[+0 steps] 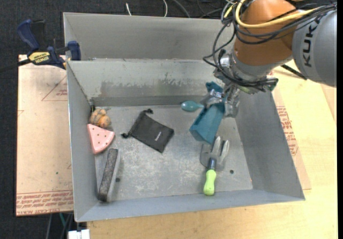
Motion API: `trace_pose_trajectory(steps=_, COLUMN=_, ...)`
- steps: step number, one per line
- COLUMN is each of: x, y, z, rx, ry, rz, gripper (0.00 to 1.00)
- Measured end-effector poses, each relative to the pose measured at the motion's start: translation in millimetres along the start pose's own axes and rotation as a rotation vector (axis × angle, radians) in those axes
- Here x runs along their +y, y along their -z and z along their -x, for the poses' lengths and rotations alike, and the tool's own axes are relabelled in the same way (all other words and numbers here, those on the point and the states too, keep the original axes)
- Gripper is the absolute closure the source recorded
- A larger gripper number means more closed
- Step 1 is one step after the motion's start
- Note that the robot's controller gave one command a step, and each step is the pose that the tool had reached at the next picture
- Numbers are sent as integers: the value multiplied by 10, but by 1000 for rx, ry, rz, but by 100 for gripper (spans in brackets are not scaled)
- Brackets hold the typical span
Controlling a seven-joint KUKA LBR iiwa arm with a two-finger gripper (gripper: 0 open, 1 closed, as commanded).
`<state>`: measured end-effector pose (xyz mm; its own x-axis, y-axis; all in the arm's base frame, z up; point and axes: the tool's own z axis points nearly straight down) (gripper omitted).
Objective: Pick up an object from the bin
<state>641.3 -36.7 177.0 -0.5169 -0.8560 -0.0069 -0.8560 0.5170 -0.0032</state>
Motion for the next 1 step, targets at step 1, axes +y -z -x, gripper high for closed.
trace_pose_trajectory(steps=1, x=-100, y=238, z=-127, rx=-3, ry=154, rz=-4, gripper=100)
